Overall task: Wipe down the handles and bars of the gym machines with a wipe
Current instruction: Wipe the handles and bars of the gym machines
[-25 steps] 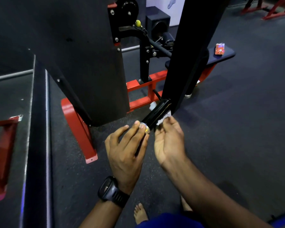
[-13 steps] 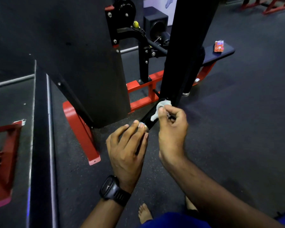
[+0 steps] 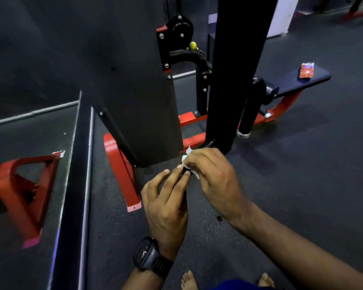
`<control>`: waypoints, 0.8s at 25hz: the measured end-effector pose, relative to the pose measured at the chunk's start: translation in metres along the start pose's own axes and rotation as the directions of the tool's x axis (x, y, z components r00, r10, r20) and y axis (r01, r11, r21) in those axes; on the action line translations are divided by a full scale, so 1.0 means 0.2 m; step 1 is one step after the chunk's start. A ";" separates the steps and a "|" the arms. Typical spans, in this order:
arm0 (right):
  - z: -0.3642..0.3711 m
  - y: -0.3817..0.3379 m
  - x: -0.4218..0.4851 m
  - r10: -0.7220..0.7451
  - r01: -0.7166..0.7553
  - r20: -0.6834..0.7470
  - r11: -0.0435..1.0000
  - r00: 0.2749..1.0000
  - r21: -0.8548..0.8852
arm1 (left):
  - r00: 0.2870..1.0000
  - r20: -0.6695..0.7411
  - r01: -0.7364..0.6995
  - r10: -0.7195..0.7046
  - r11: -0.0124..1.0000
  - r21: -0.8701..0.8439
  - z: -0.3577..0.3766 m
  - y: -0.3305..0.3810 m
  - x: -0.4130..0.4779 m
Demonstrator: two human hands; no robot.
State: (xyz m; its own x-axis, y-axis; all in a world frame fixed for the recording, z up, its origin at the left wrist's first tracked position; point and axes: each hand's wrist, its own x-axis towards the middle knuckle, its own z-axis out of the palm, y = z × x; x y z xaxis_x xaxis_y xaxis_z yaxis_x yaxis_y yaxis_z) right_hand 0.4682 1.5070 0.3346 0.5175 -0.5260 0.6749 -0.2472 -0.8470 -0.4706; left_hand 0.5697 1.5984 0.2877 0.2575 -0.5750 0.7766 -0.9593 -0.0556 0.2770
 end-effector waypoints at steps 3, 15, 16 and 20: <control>-0.13 0.14 -0.06 0.088 -0.087 -0.125 0.996 0.988 0.014 | 1.000 -0.008 -0.001 0.002 1.000 0.019 0.04 0.15 0.02; -0.76 0.96 -0.15 0.446 -0.425 -0.102 0.888 0.889 0.174 | 0.997 0.072 0.004 0.000 0.998 -0.060 0.60 0.89 0.26; -0.81 1.03 -0.15 0.445 -0.425 -0.100 0.888 0.890 0.174 | 0.997 0.079 0.019 -0.014 0.998 -0.062 0.65 0.94 0.29; -1.00 1.28 -0.11 0.418 -0.402 -0.089 0.903 0.904 0.150 | 0.989 0.137 0.058 -0.047 0.995 -0.080 0.91 1.11 0.42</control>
State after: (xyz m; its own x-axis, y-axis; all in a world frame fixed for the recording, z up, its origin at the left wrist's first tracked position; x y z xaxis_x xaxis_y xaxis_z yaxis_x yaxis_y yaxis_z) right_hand 0.2296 1.2853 0.3129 0.2921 -0.8363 0.4641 -0.3082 -0.5416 -0.7821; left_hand 0.3570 1.3894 0.3110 0.2840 -0.6780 0.6780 -0.9303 -0.0235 0.3662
